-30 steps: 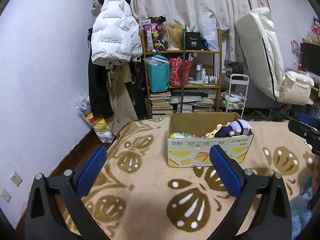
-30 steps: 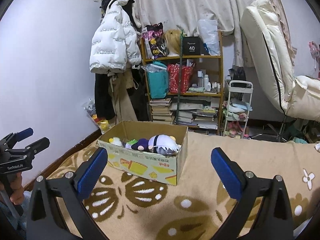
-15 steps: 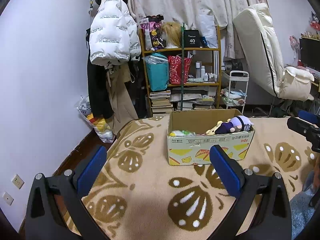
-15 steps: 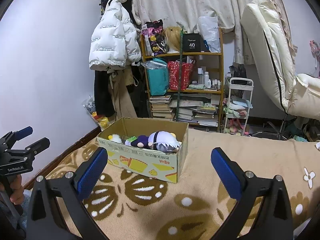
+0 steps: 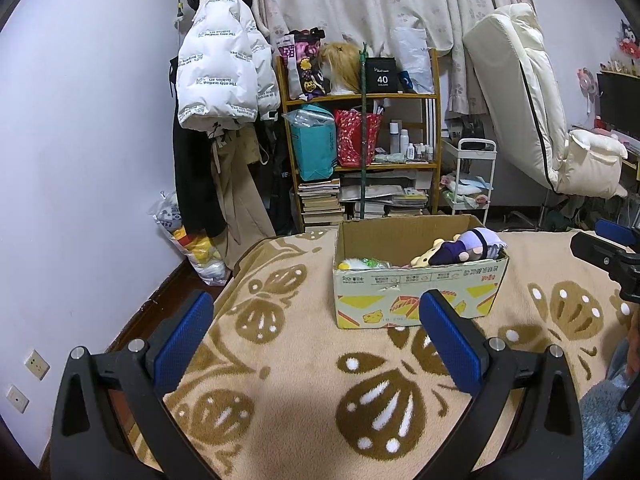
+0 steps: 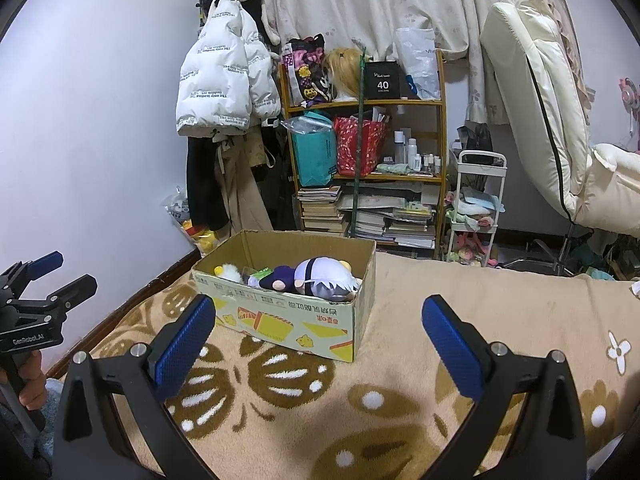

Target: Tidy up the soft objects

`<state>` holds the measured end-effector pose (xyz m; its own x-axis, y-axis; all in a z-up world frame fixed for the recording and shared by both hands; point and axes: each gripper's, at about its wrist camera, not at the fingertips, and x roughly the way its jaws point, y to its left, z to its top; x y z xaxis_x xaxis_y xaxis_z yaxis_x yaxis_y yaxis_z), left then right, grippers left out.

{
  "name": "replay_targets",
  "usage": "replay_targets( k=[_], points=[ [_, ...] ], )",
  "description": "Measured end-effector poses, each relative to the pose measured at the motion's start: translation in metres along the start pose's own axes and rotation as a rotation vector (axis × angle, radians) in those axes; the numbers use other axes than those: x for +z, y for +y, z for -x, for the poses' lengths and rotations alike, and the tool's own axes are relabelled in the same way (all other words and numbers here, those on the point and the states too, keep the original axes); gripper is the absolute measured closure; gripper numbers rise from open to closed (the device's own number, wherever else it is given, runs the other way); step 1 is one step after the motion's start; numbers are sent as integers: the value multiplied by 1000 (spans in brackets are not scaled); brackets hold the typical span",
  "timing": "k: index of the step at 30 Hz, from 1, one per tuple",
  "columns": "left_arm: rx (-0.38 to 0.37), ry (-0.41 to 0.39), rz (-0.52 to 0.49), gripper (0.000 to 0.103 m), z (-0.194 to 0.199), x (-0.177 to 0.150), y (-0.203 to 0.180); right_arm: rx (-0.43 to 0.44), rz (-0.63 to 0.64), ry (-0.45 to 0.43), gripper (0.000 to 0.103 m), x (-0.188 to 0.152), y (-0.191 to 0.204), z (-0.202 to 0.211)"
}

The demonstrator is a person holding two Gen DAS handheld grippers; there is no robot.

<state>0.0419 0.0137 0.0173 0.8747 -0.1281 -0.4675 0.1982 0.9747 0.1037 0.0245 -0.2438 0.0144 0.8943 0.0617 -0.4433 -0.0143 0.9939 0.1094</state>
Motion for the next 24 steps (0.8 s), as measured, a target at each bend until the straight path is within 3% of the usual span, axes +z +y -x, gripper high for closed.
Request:
replay_targets(
  k=[24],
  points=[
    [7, 0, -20, 2, 0, -5, -1, -1, 0, 2, 0, 1, -2, 1]
  ],
)
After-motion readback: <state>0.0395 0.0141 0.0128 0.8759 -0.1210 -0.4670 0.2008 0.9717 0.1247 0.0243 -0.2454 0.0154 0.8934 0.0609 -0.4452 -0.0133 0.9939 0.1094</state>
